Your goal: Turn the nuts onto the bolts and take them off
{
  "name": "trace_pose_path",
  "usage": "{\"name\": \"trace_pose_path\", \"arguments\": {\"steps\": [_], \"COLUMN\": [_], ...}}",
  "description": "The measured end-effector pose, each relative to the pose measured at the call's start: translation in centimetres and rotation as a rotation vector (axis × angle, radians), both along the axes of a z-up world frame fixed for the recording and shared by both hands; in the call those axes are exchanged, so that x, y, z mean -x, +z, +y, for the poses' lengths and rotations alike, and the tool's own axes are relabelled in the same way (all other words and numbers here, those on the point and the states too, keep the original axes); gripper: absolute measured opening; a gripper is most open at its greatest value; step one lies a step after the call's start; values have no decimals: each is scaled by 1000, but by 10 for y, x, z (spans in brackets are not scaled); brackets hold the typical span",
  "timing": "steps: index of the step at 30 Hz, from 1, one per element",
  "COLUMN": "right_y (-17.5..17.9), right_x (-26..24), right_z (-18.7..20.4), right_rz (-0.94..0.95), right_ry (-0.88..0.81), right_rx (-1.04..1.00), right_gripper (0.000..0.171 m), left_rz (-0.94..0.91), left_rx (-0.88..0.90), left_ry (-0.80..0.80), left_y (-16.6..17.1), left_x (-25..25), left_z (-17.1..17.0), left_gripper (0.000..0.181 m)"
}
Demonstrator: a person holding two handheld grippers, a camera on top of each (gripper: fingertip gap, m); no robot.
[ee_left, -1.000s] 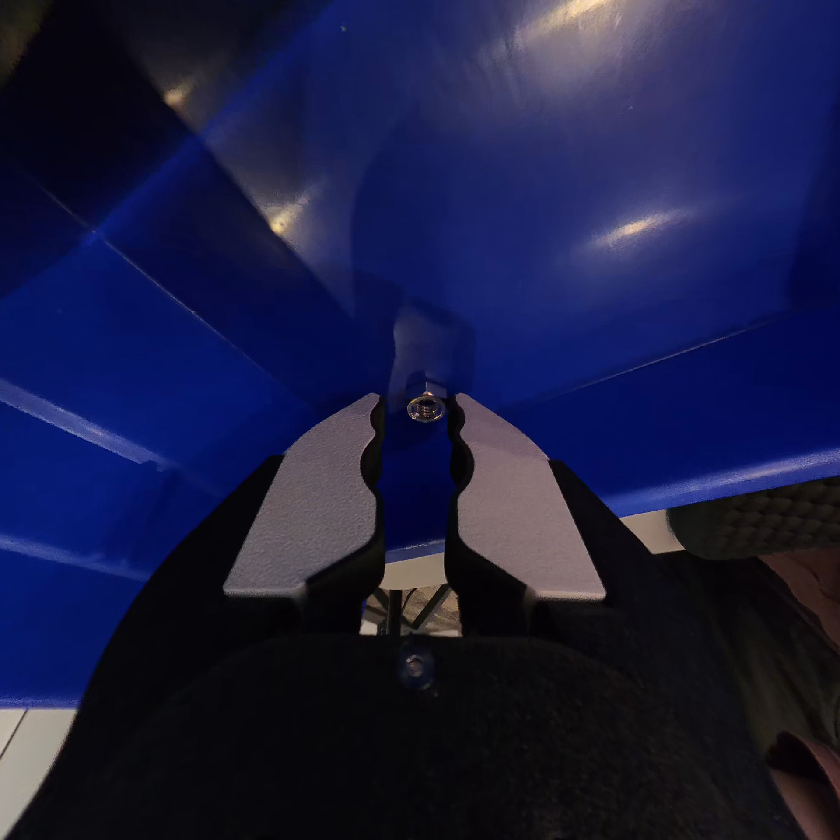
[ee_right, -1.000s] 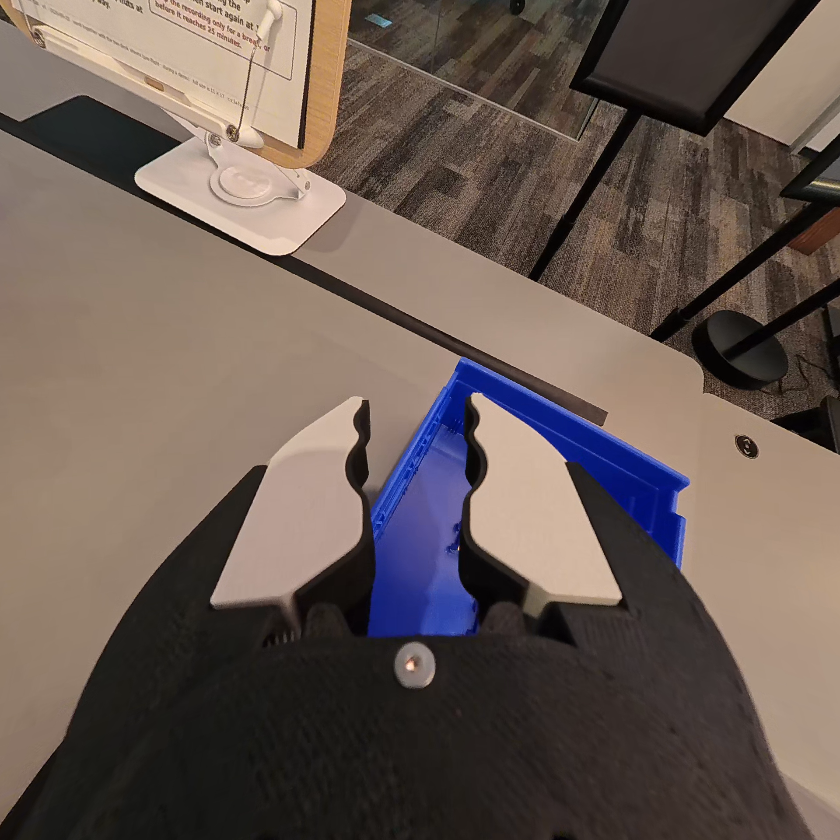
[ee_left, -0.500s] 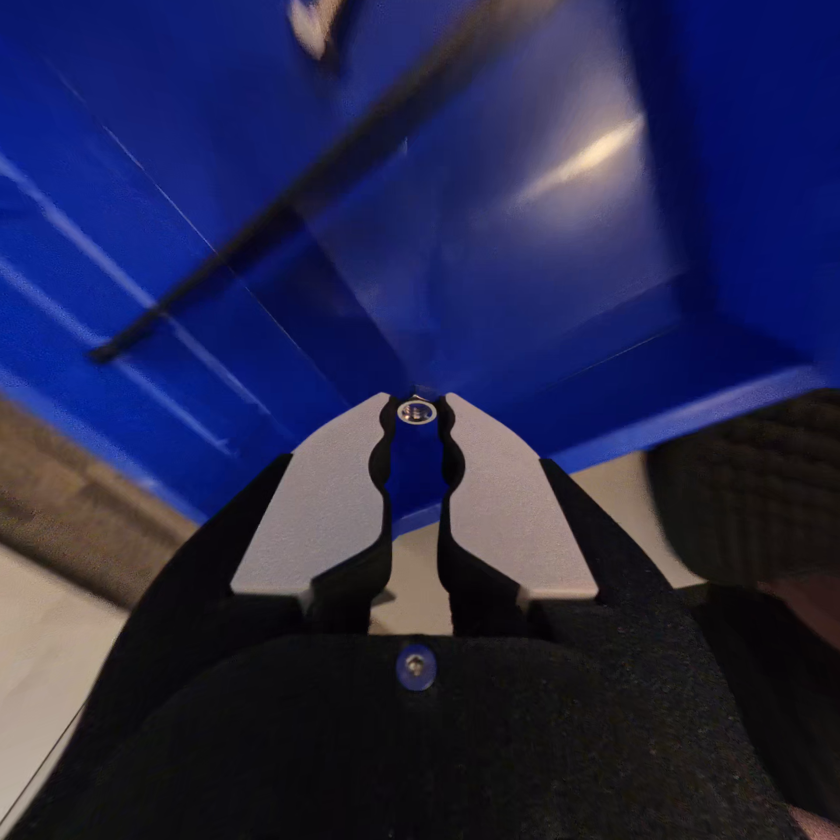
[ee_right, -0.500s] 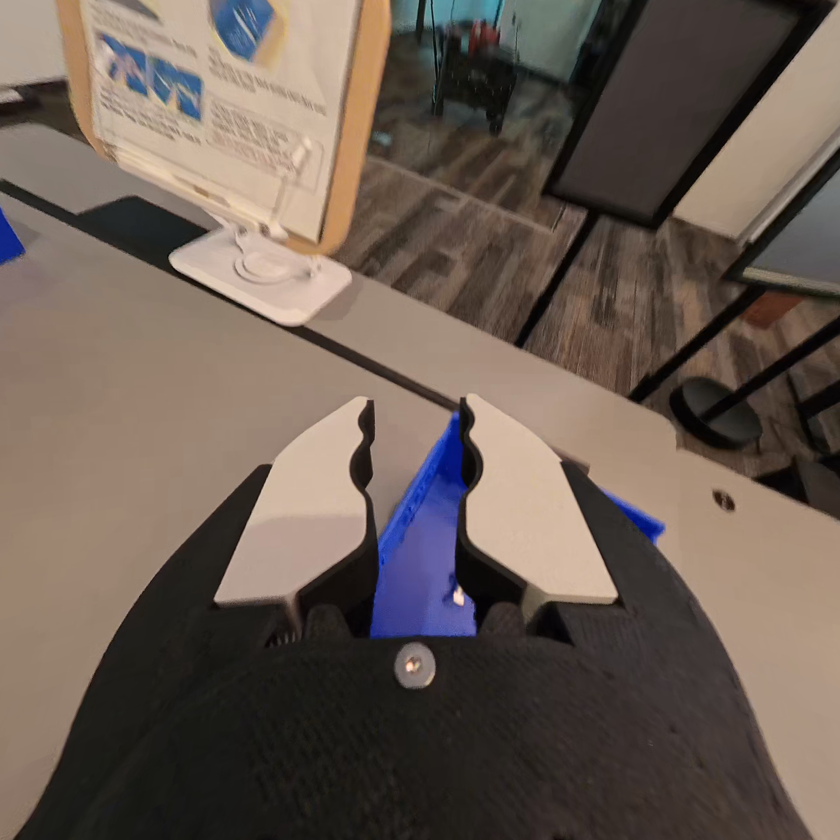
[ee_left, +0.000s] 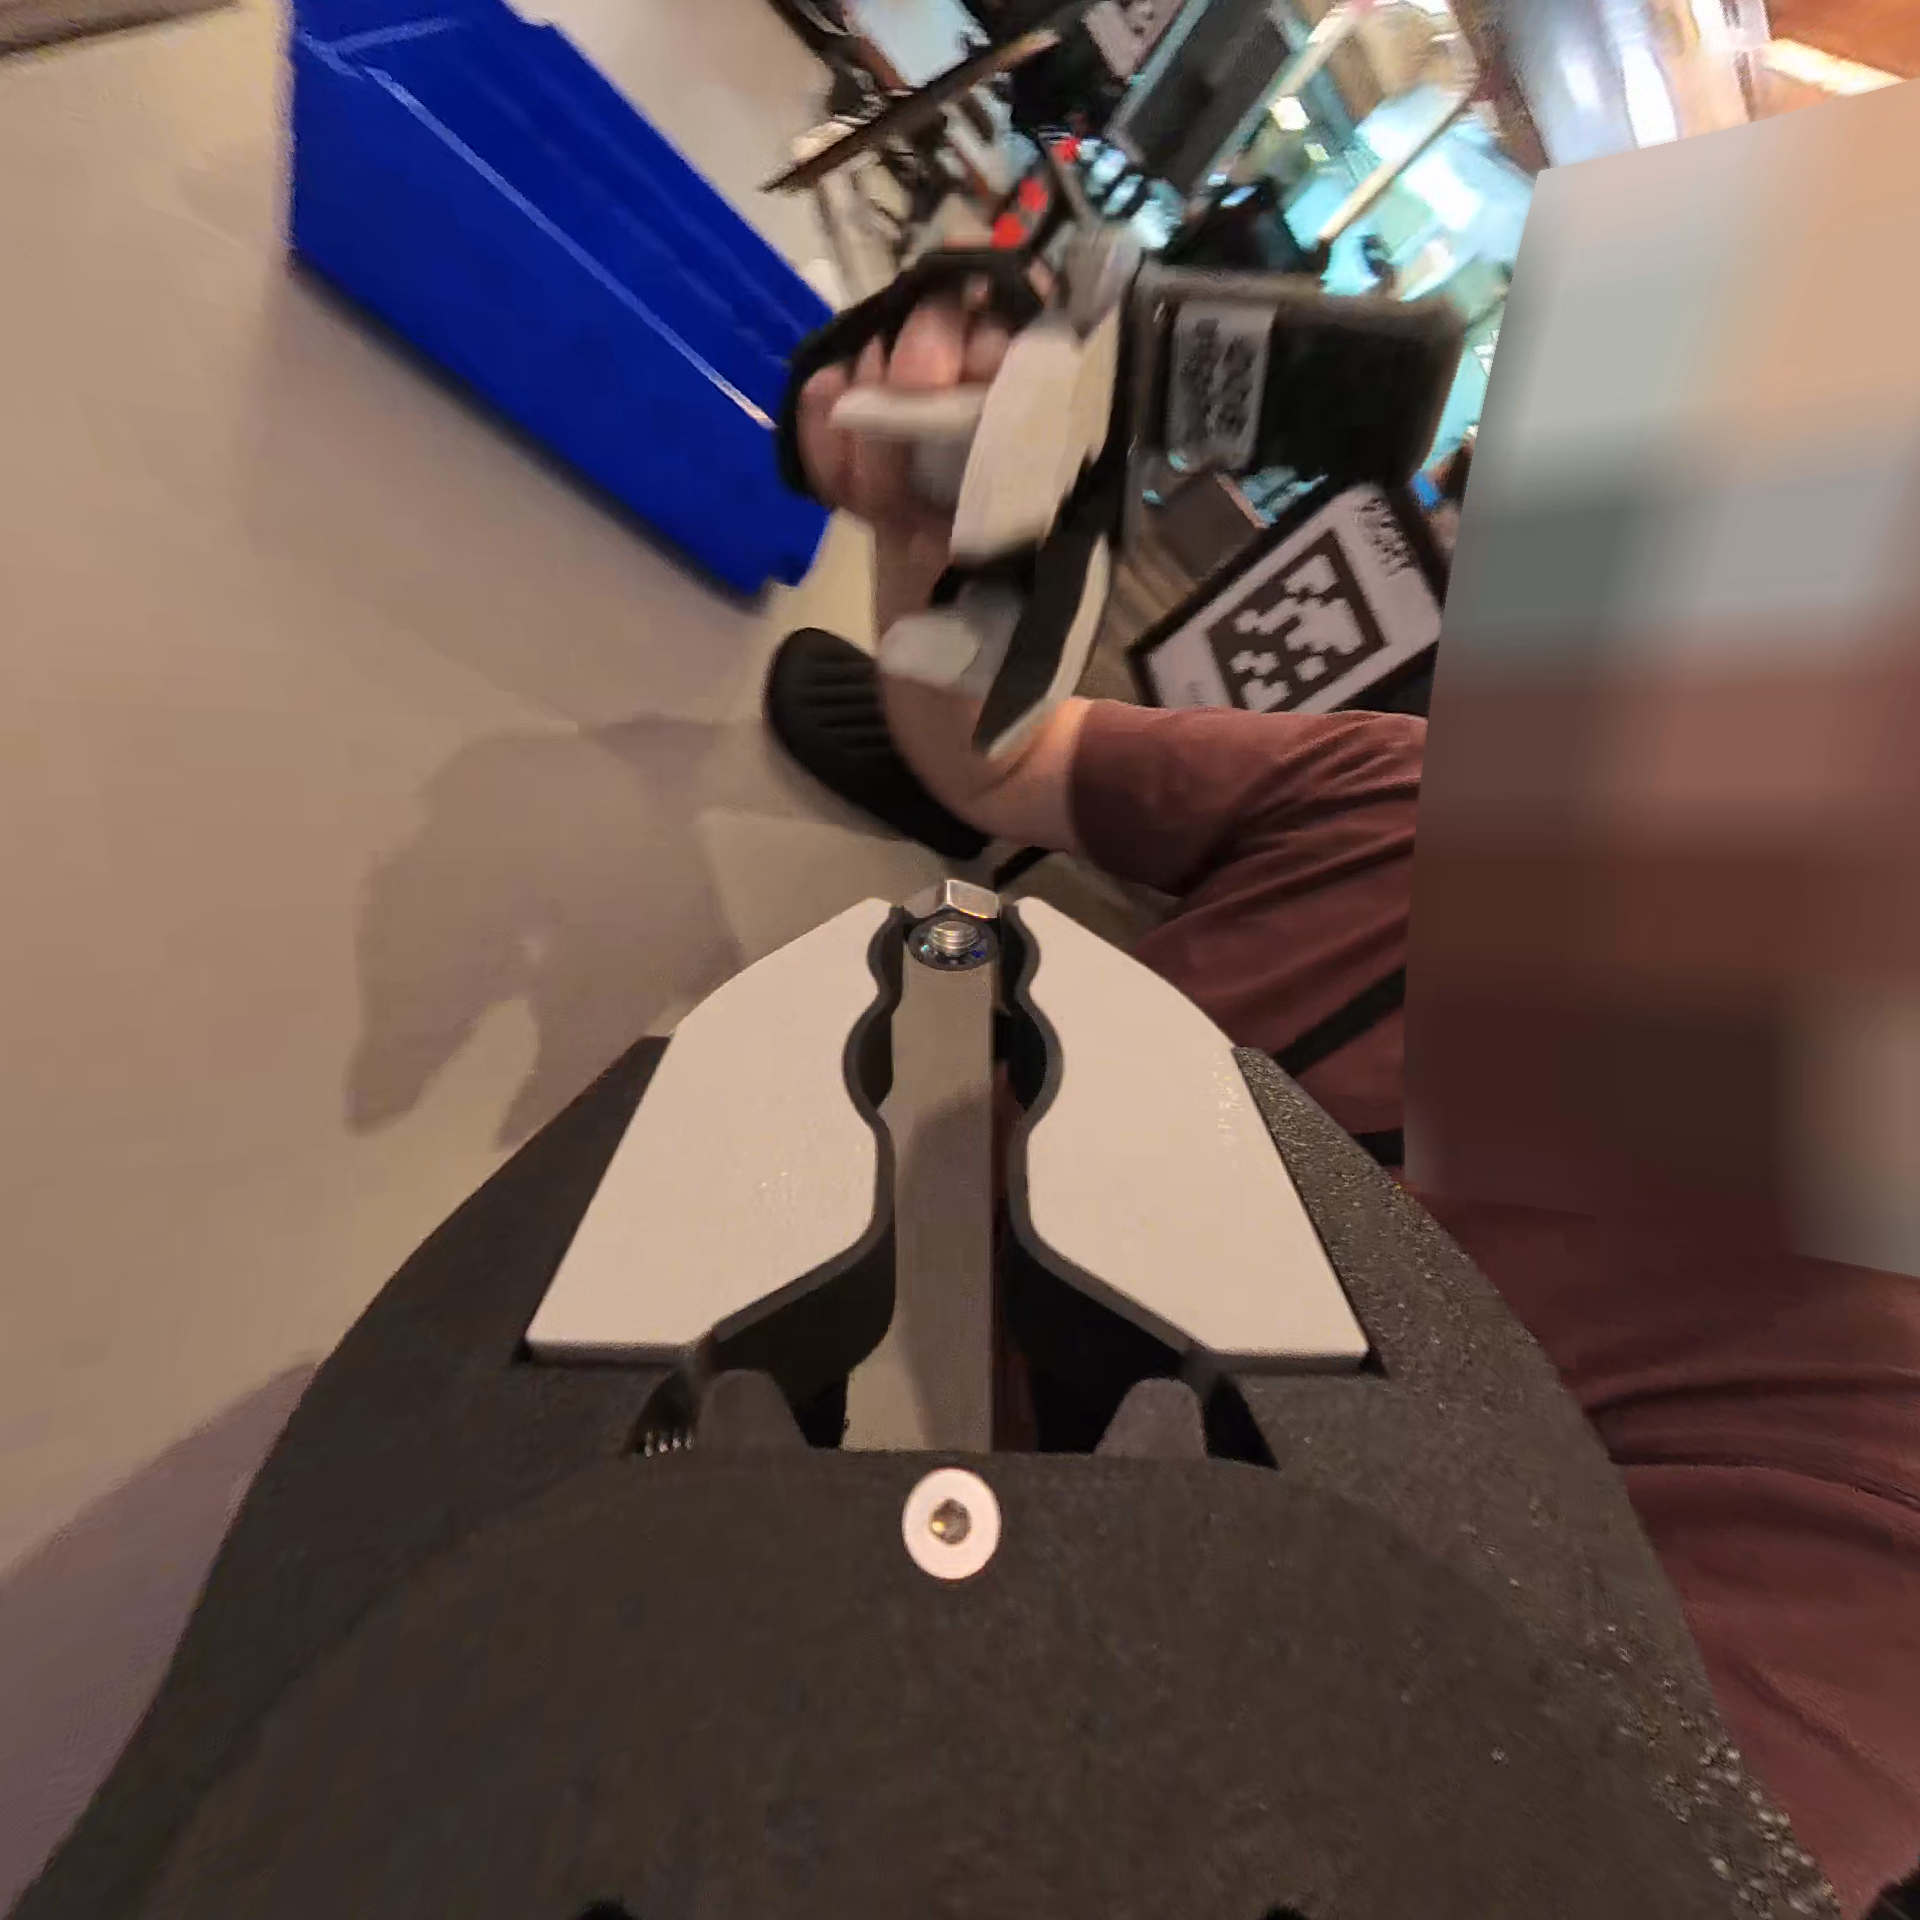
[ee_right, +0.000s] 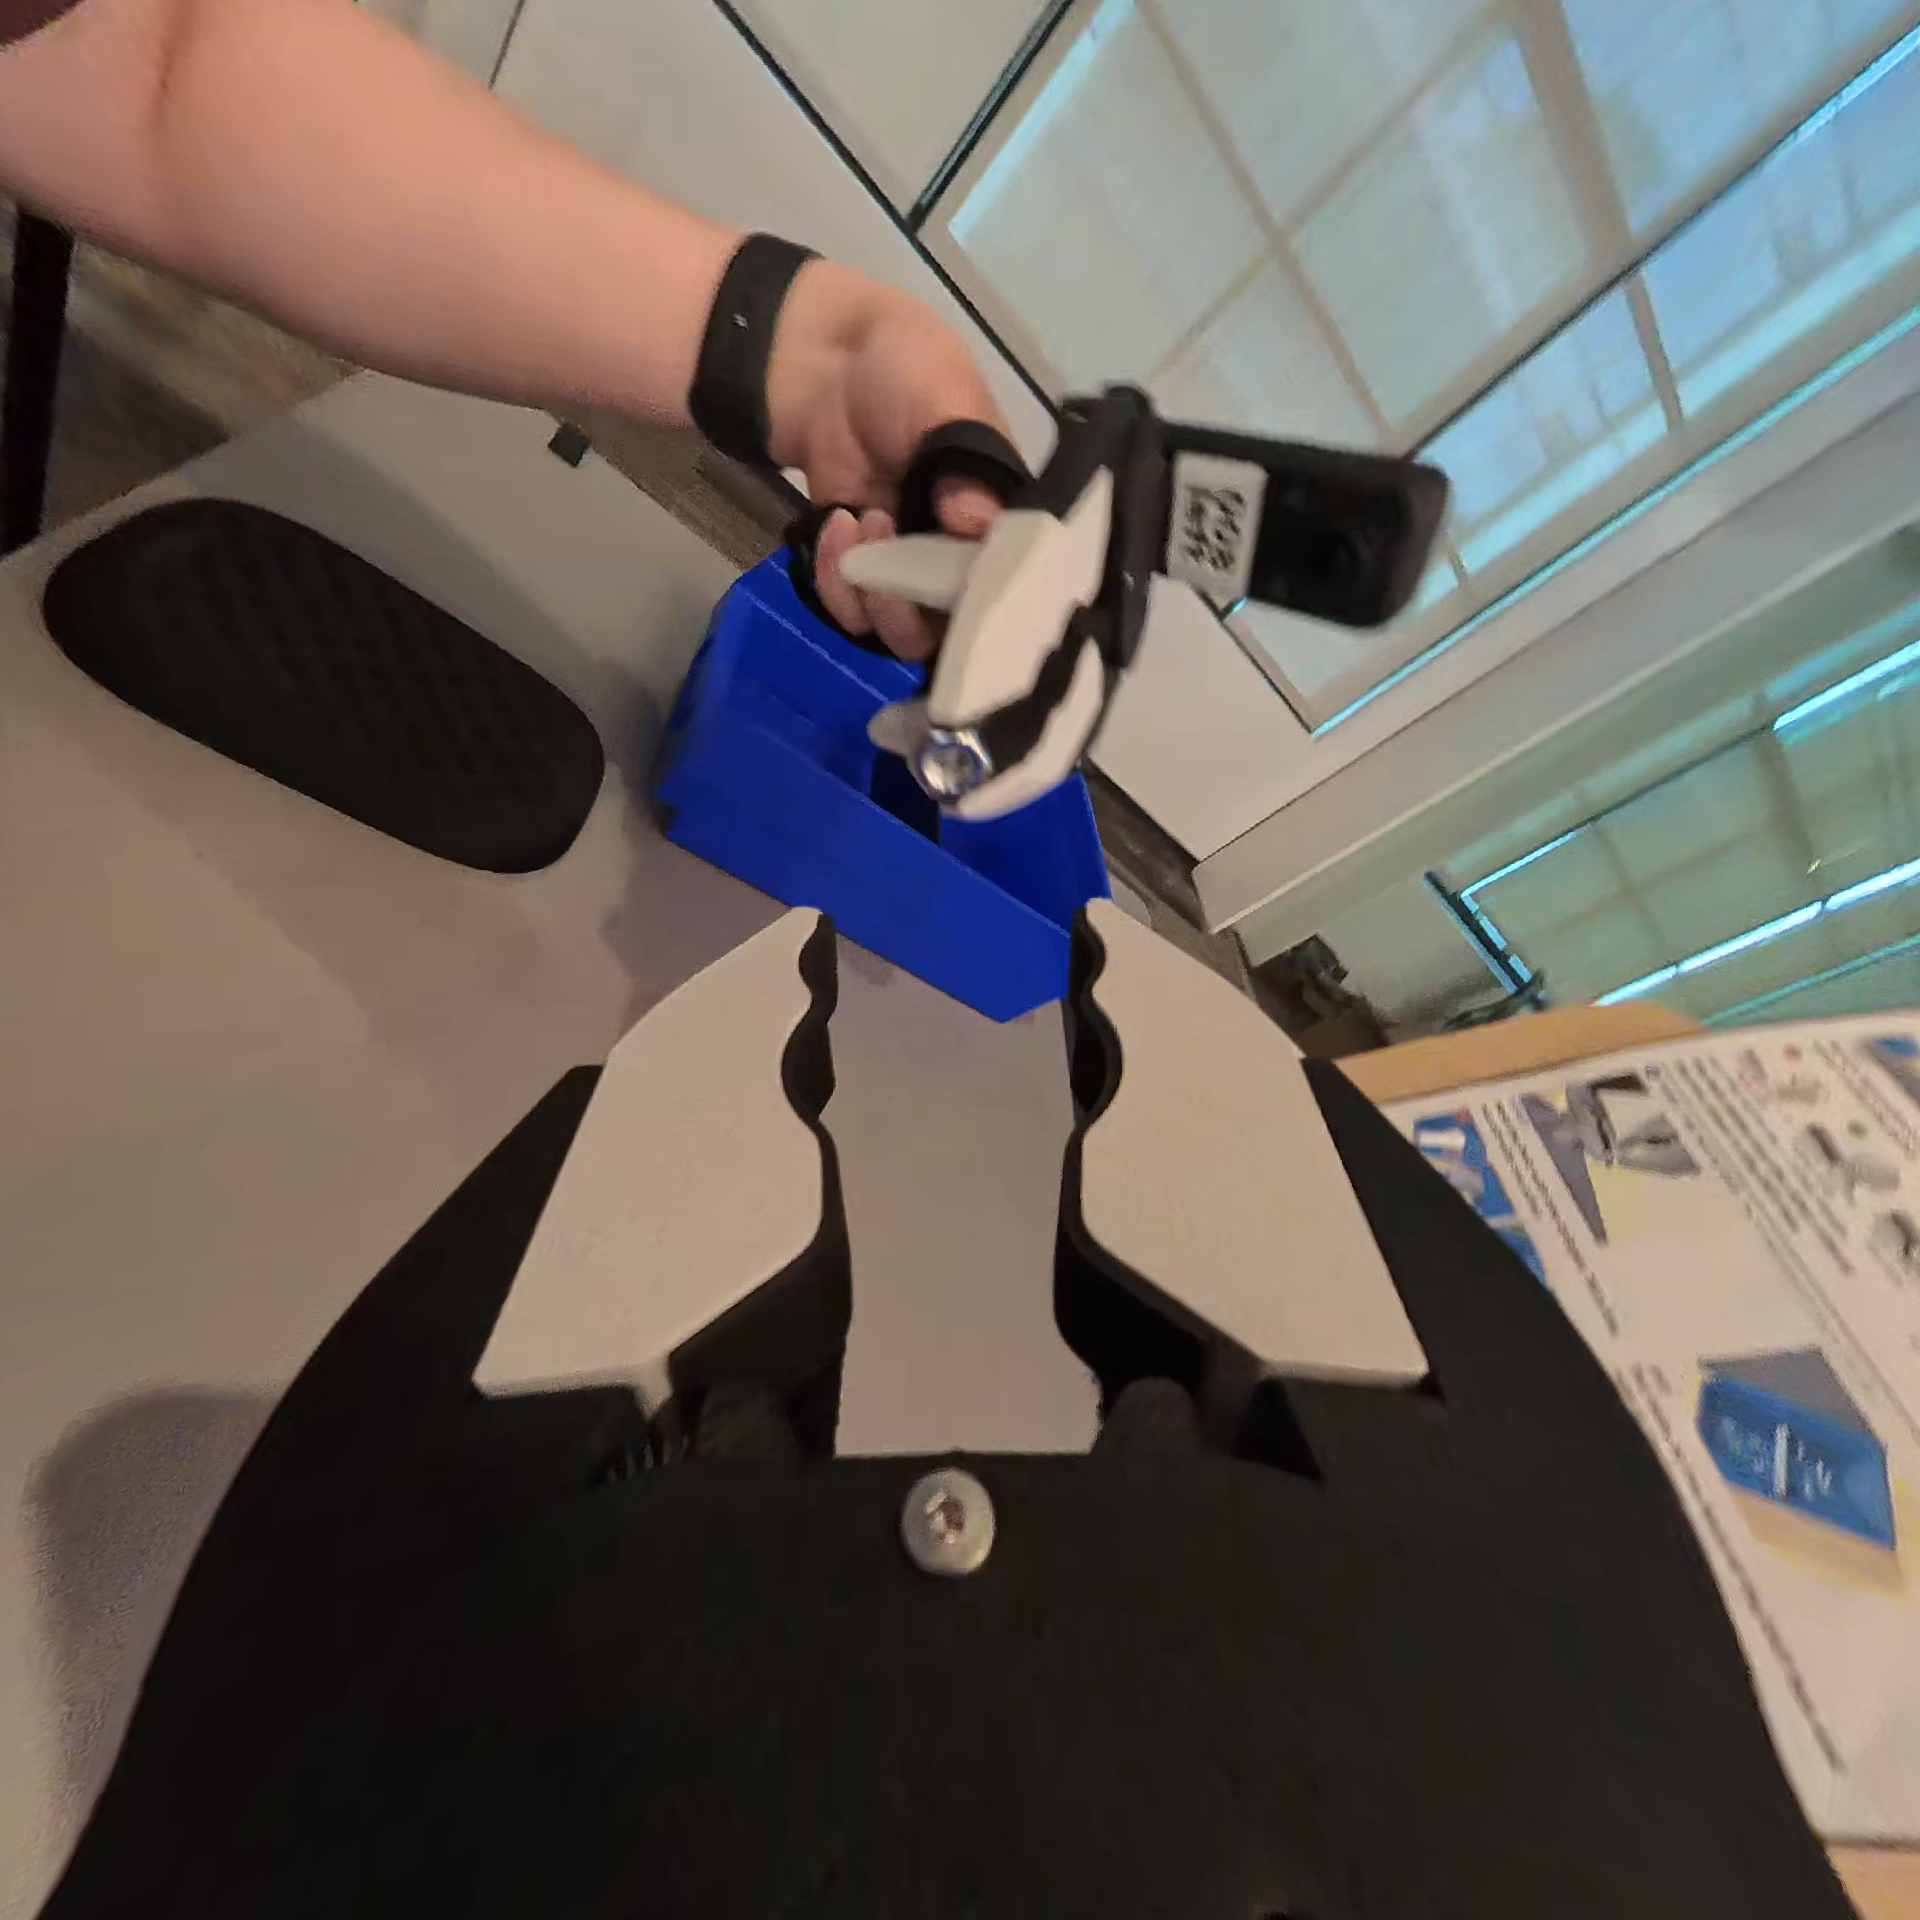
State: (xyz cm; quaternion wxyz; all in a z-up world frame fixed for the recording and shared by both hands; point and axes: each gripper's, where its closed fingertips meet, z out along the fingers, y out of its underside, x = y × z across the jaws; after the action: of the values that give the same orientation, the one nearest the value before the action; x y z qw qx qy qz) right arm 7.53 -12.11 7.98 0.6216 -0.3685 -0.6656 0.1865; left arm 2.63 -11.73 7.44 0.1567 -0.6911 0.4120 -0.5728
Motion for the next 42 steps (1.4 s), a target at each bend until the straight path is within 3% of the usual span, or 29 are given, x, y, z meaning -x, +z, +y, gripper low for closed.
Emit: {"name": "trace_pose_path", "arguments": {"steps": [7, 15, 19, 22, 25, 27, 29, 34, 42], "right_y": [-13, -20, -30, -64, -125, -159, -185, -229, -241], "right_x": [23, 25, 20, -4, -51, -82, -99, -125, -124], "right_z": [-9, -2, 4, 34, 74, 97, 107, 110, 105], "right_rz": [6, -18, -90, -307, -600, -740, -831, -1005, -999], "right_ry": [-6, -61, -53, -148, -355, -498, -571, -679, -661], "right_rx": [-150, -258, -152, 82, 347, 416, 513, 684, 804], "right_gripper": [40, 19, 18, 18, 18, 18, 18, 18, 18], "left_rz": [-35, -42, -58, -30, 193, 449, 722, 1159, 1247], "left_rx": [87, 127, 115, 80, -139, -286, -411, -438, -441], "left_ry": [-112, -133, -98, -19, 225, 410, 492, 396, 91], "left_y": [-9, -17, -19, -20, -37, -51, -63, -104, -164], "left_x": [-34, -39, -37, -19, 33, 94, 161, 268, 303], "left_z": [-11, -9, 0, 15, 61, 103, 132, 159, 180], "left_gripper": [17, 17, 20, 21, 22, 21, 19, 22, 22]}}
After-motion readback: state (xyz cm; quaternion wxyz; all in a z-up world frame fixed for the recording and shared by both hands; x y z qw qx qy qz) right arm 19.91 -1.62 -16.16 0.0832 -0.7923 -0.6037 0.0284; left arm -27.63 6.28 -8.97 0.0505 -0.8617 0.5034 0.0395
